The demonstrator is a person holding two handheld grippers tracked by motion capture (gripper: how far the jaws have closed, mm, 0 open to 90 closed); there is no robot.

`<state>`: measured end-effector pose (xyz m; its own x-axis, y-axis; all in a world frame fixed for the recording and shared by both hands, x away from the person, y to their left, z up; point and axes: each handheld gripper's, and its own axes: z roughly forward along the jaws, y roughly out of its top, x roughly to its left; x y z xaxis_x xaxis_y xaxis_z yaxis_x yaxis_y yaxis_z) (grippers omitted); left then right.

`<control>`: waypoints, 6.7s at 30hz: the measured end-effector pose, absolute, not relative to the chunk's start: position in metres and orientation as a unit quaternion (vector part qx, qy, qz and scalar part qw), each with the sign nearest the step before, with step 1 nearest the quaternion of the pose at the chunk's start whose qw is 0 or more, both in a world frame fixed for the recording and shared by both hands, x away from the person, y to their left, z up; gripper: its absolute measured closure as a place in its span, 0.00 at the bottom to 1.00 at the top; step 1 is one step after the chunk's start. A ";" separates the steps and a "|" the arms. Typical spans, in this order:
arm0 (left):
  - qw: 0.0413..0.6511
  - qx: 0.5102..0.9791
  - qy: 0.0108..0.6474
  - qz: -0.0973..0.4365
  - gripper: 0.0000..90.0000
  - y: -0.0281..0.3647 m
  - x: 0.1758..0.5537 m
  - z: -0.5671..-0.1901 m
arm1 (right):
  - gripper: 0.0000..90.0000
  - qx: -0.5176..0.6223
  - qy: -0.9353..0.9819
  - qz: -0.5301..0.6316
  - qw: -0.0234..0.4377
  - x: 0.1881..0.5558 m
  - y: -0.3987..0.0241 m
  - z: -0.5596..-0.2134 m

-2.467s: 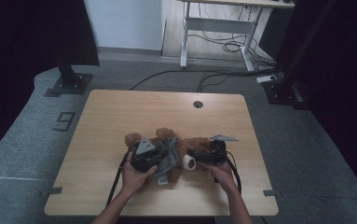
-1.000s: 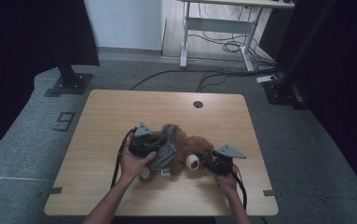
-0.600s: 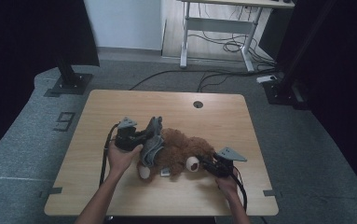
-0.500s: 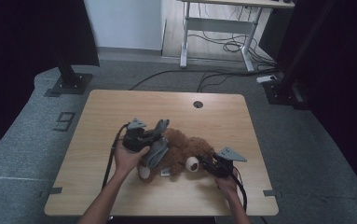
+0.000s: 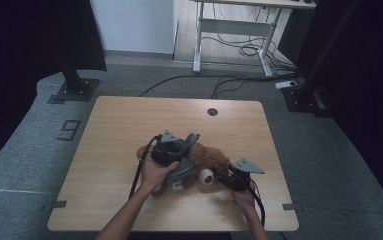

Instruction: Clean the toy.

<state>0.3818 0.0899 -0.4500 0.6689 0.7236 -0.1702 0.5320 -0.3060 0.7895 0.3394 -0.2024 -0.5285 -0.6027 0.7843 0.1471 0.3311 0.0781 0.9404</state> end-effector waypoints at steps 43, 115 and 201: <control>0.418 0.808 0.389 0.148 0.87 0.087 0.371 -0.448 | 0.60 0.404 0.699 0.559 0.189 0.343 -0.206 -0.530; 0.445 0.810 0.362 0.121 0.86 0.062 0.375 -0.419 | 0.59 0.416 0.688 0.566 0.185 0.344 -0.207 -0.533; 0.485 0.783 0.376 0.097 0.86 0.106 0.334 -0.473 | 0.05 0.470 0.747 0.465 0.078 0.355 -0.199 -0.516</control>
<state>0.3343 0.1061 -0.4730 0.6984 0.6835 -0.2125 0.4945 -0.2461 0.8336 0.3550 -0.1993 -0.5162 -0.5467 0.7735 0.3206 0.6290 0.1266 0.7670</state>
